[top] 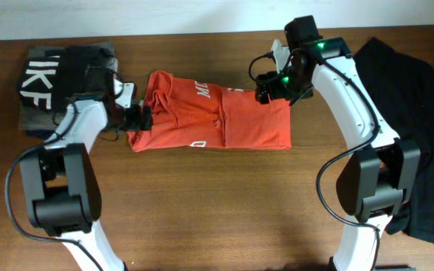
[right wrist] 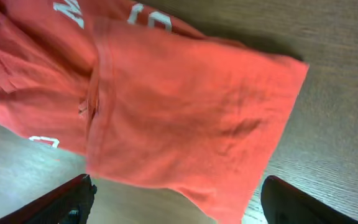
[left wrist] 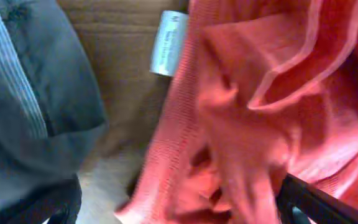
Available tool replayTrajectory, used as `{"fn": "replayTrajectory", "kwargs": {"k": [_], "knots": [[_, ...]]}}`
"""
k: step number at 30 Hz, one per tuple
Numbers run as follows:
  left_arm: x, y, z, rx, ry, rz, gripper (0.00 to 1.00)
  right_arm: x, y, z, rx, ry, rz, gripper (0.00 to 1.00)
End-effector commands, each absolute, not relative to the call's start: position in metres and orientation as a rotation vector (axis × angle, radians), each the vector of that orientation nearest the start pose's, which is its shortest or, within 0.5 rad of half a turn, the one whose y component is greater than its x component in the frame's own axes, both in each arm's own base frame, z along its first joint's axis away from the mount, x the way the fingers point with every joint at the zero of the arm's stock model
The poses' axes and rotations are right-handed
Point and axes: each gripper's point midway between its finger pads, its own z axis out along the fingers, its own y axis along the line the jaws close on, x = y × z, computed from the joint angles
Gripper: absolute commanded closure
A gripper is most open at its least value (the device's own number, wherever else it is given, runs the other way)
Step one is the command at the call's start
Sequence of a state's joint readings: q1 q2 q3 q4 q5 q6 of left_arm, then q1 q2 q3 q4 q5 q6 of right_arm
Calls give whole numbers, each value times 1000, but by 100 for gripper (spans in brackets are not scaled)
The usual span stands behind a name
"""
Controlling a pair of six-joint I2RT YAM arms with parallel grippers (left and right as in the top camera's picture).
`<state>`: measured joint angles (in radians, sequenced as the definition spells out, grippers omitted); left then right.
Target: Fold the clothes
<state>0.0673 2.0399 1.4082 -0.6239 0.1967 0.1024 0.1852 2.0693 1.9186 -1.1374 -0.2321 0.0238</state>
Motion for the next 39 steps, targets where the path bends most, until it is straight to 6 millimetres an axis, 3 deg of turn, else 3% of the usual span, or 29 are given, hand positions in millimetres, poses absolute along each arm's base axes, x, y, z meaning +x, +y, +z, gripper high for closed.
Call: {"fn": "replayTrajectory", "kwargs": {"k": [1,7,12,15,19,27,30,36,39], "knots": [[472,-4,40,263,2671,-362,1,452,124,149,-313,2812,358,10],[481,-15,36,339,2609,-430,1,452,124,149,-312,2812,358,9],[484,-29,9,367,2609,-512,1,452,124,149,-312,2813,358,9],[487,-34,3,377,2600,-532,1,452,124,149,-312,2813,358,9],[489,-39,4,393,2584,-537,1,452,124,149,-312,2813,358,9],[483,-76,2,479,2564,-639,2,452,124,148,-312,2814,358,9],[483,-73,-2,474,2591,-585,11,451,123,148,-311,2821,358,9],[481,-54,-6,405,2632,-552,53,449,123,147,-312,2828,358,9],[482,-37,-7,299,2650,-559,83,449,123,147,-312,2829,358,9]]}}
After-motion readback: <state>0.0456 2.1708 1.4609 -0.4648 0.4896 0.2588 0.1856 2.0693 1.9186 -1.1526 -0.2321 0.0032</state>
